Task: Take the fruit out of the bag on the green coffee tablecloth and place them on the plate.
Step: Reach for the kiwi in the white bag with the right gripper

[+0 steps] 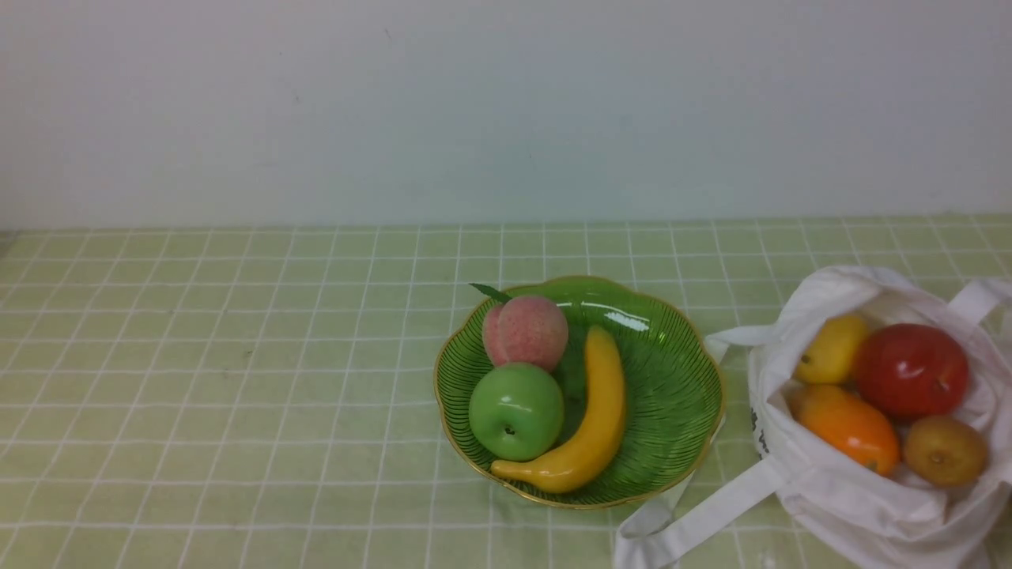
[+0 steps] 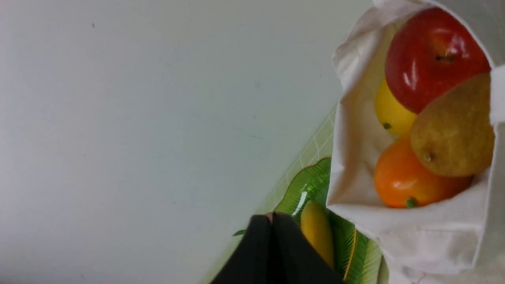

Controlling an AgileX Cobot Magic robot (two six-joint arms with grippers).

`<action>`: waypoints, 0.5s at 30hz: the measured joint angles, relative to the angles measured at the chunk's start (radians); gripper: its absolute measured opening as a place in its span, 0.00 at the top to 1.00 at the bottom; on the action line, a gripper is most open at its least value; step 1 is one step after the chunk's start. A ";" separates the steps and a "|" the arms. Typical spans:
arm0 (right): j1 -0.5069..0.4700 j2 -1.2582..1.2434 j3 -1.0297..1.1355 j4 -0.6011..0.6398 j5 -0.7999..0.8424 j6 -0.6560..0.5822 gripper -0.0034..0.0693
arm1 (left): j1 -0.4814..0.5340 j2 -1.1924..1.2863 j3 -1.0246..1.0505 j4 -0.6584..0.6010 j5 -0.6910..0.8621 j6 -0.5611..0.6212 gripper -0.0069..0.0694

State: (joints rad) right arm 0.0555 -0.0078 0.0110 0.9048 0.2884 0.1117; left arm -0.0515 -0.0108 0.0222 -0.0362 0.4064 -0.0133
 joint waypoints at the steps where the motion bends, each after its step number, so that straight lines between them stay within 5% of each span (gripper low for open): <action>1: 0.000 0.000 -0.021 -0.007 0.004 -0.033 0.97 | 0.000 0.000 0.000 0.000 0.000 0.000 0.92; 7: 0.000 0.123 -0.282 -0.142 0.101 -0.259 0.97 | 0.000 0.000 0.000 0.000 0.000 0.000 0.92; 15: 0.000 0.740 -0.656 -0.644 0.573 -0.112 0.95 | 0.000 0.000 0.000 0.000 0.000 0.000 0.92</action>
State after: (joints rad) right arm 0.0555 0.7324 -0.6450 0.2606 0.8619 0.0000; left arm -0.0515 -0.0108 0.0222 -0.0362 0.4064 -0.0133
